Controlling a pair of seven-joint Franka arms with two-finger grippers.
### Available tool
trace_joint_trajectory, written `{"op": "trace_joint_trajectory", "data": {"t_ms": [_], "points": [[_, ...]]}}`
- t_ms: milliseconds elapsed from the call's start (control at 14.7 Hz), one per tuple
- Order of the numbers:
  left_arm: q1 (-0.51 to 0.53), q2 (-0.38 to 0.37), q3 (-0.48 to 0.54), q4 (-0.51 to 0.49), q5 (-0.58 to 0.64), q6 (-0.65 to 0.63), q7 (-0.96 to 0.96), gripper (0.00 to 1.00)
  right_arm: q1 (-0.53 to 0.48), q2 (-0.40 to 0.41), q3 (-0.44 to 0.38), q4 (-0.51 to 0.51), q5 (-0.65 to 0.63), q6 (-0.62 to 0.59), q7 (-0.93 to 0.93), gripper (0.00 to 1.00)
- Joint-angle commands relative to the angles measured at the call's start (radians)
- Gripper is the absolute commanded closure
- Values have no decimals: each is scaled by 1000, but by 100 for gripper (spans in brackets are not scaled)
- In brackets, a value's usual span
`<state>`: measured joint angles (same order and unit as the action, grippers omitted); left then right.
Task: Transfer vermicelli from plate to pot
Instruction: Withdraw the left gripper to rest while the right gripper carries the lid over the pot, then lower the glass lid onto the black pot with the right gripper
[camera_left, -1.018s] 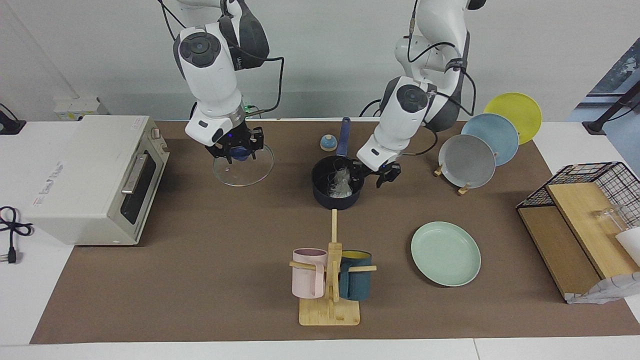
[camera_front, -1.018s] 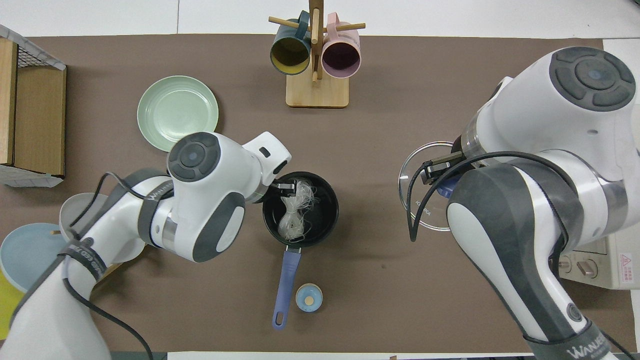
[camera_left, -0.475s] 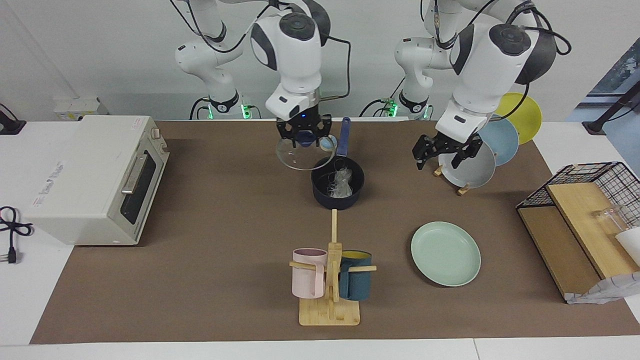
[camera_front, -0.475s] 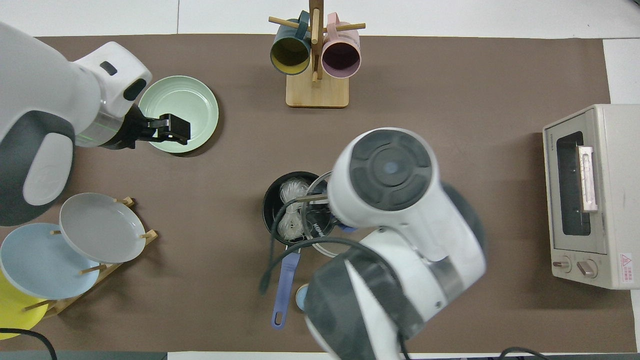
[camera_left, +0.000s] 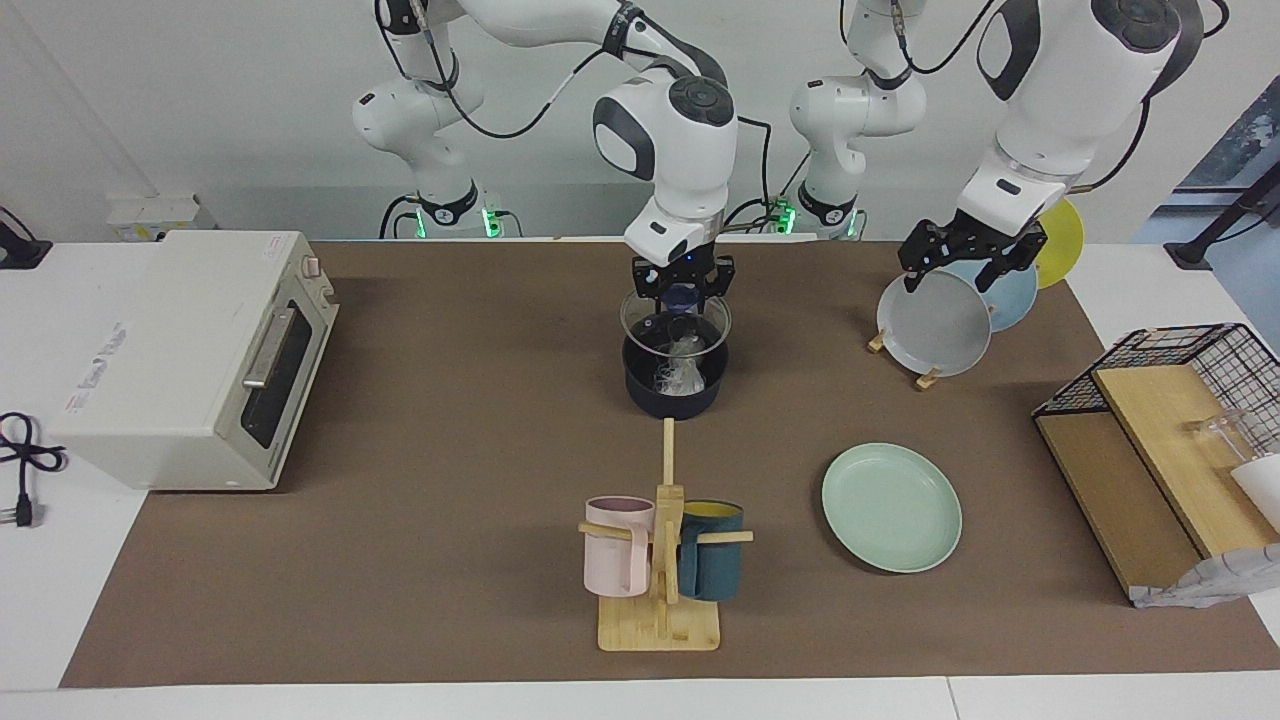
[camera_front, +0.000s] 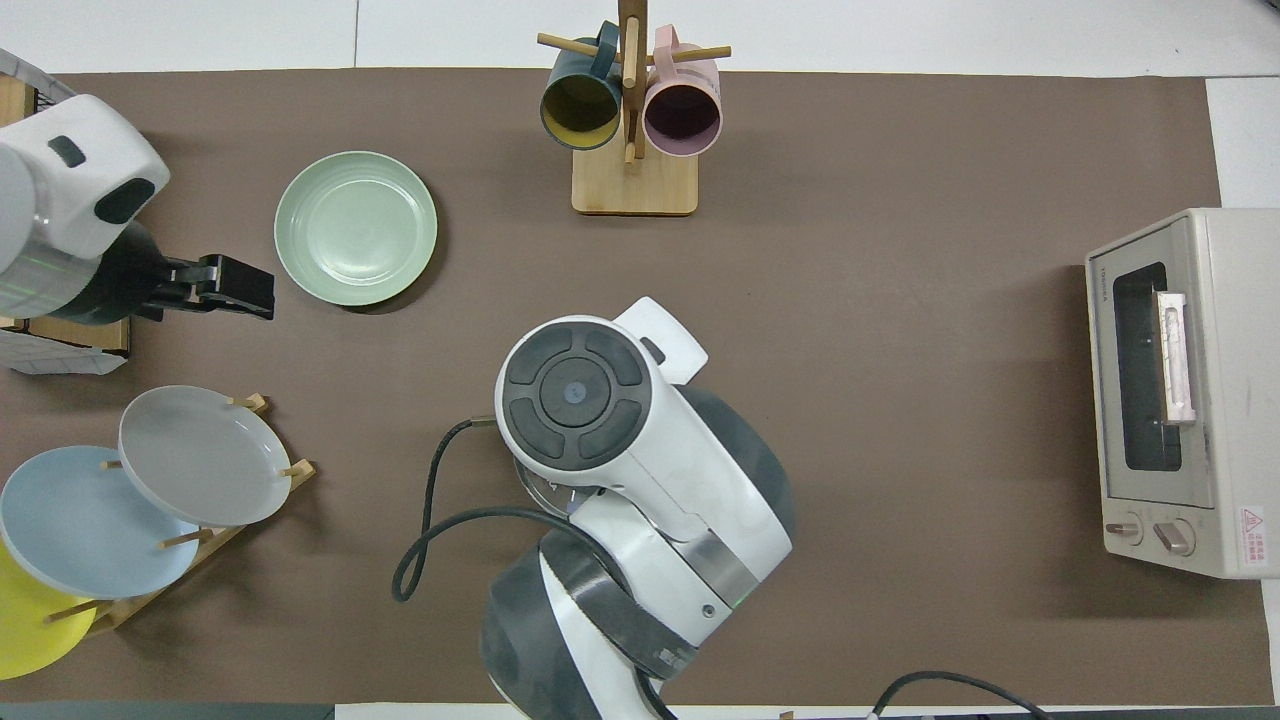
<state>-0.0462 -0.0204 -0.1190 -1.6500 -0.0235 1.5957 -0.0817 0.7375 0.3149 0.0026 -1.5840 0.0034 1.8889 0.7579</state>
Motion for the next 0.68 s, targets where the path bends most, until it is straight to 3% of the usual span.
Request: {"op": "trace_joint_trajectory", "data": {"t_ms": [0, 611], "points": [[9, -32, -10, -37, 20, -16, 11, 0, -17, -3, 4, -4, -5, 27, 12, 100], [-3, -32, 9, -19, 17, -79, -1, 0, -20, 42, 4, -11, 59, 39, 14, 100]]}}
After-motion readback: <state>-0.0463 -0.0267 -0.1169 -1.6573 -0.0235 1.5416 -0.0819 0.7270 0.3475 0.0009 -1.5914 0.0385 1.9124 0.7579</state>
